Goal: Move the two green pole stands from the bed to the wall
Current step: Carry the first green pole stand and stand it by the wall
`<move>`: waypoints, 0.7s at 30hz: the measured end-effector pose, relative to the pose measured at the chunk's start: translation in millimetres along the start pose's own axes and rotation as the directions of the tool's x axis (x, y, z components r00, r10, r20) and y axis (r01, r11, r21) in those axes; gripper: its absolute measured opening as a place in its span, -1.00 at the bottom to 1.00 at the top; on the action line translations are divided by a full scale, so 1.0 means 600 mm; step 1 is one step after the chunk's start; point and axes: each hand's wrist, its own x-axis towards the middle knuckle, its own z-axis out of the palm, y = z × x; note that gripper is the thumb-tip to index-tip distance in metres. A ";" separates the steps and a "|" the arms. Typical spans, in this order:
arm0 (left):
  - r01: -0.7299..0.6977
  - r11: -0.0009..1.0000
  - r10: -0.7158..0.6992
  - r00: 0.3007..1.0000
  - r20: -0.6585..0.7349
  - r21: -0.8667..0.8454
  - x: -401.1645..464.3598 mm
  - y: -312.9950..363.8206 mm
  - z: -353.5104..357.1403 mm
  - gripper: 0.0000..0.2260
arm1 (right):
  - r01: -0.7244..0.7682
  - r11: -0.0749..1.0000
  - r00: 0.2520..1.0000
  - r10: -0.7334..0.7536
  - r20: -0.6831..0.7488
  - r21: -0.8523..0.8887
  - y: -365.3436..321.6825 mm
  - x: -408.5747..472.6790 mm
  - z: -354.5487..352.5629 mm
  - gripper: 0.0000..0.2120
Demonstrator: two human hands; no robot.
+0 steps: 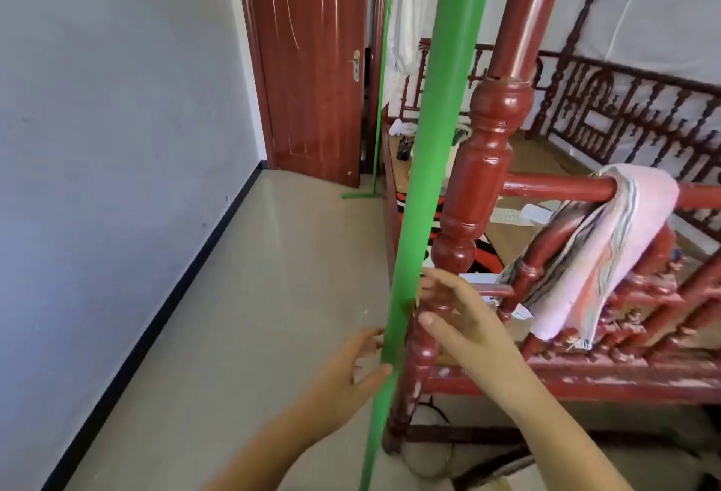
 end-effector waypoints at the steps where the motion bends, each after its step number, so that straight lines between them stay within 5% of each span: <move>1: -0.002 1.000 0.002 0.999 0.035 0.000 0.007 0.008 0.005 -0.69 | 0.016 1.000 1.000 -0.017 0.024 0.011 0.000 0.007 0.005 -0.53; 9: 0.085 0.988 -0.088 0.996 -0.017 -0.127 0.023 -0.006 0.056 -0.81 | 0.016 0.999 0.995 -0.011 0.103 -0.043 -0.005 0.021 0.026 -0.68; 21: 0.191 0.982 -0.184 0.948 -0.262 0.002 -0.035 -0.035 -0.007 -0.76 | 0.132 0.991 0.947 -0.136 0.292 0.033 -0.022 0.050 0.110 -0.69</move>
